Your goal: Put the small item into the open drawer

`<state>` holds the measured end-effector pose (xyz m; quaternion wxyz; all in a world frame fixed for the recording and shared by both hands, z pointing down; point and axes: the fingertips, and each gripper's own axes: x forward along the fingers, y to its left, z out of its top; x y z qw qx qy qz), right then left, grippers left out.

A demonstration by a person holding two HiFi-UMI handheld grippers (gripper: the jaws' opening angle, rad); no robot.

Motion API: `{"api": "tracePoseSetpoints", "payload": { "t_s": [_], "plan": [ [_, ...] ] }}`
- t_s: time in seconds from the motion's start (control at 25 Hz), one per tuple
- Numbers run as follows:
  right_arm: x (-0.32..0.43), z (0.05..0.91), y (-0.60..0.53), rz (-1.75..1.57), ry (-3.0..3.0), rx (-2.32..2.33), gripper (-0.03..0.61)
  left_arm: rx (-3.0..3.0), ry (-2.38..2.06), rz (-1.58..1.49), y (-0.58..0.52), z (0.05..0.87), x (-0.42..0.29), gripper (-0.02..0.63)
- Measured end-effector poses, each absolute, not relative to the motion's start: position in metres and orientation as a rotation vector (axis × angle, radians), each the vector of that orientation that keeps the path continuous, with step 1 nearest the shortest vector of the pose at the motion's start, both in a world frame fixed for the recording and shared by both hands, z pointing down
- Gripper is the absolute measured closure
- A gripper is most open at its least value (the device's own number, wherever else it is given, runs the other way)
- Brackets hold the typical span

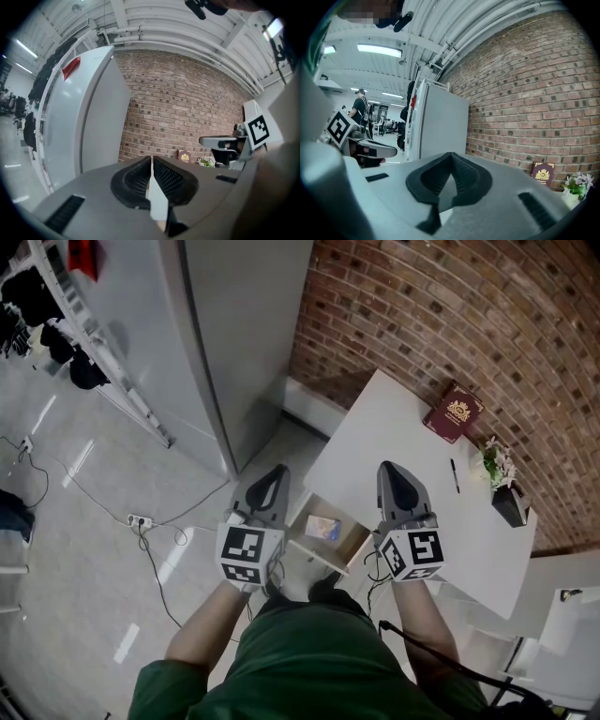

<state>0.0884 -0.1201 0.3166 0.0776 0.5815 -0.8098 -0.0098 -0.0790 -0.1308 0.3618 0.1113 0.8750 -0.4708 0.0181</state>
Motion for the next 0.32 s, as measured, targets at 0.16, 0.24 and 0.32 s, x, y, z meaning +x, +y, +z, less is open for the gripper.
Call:
{"api": "tracePoseSetpoints", "payload": {
  "t_s": [0.16,0.24,0.32],
  "plan": [
    [0.0916,0.3180,-0.1208,-0.023,-2.432,1.737,0.575,2.576,-1.383,0.059,-0.1318,0.3635,-0.0745,0.598],
    [0.0935,0.3194,-0.1208,-0.020,-2.433,1.734,0.575,2.576,-1.383,0.062,-0.1324,0.3647,-0.0723,0.598],
    [0.0955,0.3211,-0.1209,-0.018,-2.433,1.731,0.575,2.576,-1.383,0.066,-0.1327,0.3661,-0.0703,0.598]
  ]
}}
